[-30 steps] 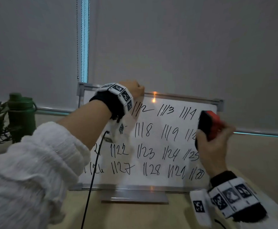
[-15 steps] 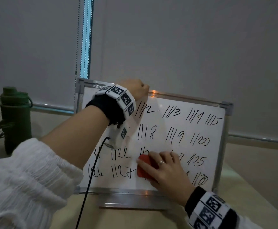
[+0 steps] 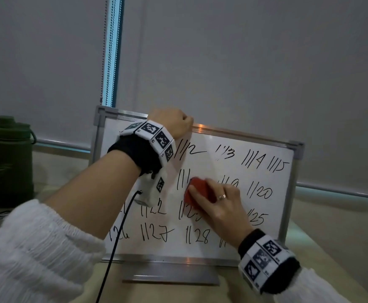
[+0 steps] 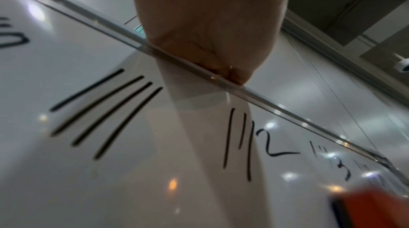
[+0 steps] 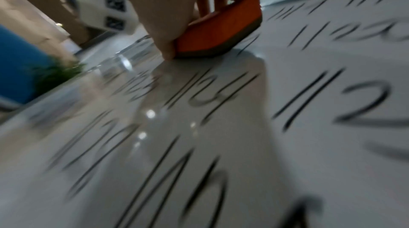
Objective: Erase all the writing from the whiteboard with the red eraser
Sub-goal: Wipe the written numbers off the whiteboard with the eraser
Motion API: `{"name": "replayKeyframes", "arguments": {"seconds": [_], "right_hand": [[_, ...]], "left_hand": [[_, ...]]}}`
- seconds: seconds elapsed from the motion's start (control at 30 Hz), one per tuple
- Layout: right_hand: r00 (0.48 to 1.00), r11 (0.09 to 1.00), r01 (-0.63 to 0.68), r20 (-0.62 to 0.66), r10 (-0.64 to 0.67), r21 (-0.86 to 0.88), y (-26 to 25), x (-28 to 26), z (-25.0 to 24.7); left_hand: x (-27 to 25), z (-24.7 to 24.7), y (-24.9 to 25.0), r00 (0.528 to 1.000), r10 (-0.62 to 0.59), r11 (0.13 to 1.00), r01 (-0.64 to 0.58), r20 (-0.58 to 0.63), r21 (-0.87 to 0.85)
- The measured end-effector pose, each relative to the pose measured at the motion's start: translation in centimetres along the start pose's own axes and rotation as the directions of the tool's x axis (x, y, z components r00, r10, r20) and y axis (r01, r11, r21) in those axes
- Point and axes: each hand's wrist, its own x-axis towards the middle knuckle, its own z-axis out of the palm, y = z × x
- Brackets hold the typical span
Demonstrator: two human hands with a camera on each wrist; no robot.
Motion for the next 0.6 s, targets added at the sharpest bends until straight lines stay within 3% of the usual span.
{"name": "replayKeyframes", "arguments": {"seconds": [0.07,0.13,0.17,0.2,0.23,0.3,0.37,0.43,0.5,0.57,0.6], "right_hand": [[0.985,0.987,-0.159,-0.064,0.157,-0.032,2.3,1.2,-0.6],[0.901,0.906,-0.423,-0.117,0.418,-0.019,4.7,2.3,-1.3],[0.864,0.87,-0.492,-0.128,0.488,-0.004,5.2,2.4,-1.4],[0.859,0.867,-0.498,-0.133,0.495,0.008,4.9,2.0,-1.3],[0.89,0.899,-0.437,-0.132,0.436,0.021,4.1,1.4,-1.0],[0.982,0.986,-0.168,-0.085,0.169,0.015,1.4,-0.5,0.0],[0.995,0.995,0.095,0.039,-0.094,-0.023,0.2,-2.0,0.3],[0.99,0.99,0.13,0.055,-0.127,-0.06,1.6,-1.1,-0.3],[0.995,0.993,-0.096,-0.046,0.092,-0.072,3.5,0.7,-0.8],[0.924,0.929,-0.368,-0.123,0.361,-0.036,4.5,2.3,-1.2],[0.895,0.901,-0.433,-0.132,0.427,-0.022,4.2,2.4,-1.2]], "left_hand": [[-0.2,-0.1,0.1,1.0,0.013,1.0,-0.013,-0.001,0.011],[-0.3,-0.1,0.0,0.999,0.031,0.999,-0.03,-0.008,0.019],[-0.4,-0.1,0.0,0.999,0.034,0.999,-0.034,-0.017,0.02],[-0.4,0.0,-0.1,0.999,0.036,0.999,-0.036,-0.022,0.018],[-0.4,0.0,-0.1,0.999,0.038,0.999,-0.037,-0.028,0.016],[-0.5,0.1,0.0,0.998,0.044,0.999,-0.043,-0.035,0.03],[-0.6,0.1,0.0,0.997,0.054,0.998,-0.051,-0.05,0.047],[-0.7,0.0,0.1,0.996,0.059,0.996,-0.055,-0.063,0.066],[-0.8,0.1,0.1,0.996,0.059,0.996,-0.054,-0.073,0.075],[-0.7,0.2,0.1,0.996,0.057,0.996,-0.052,-0.075,0.065],[-0.6,0.2,0.1,0.996,0.053,0.997,-0.048,-0.075,0.056]]}}
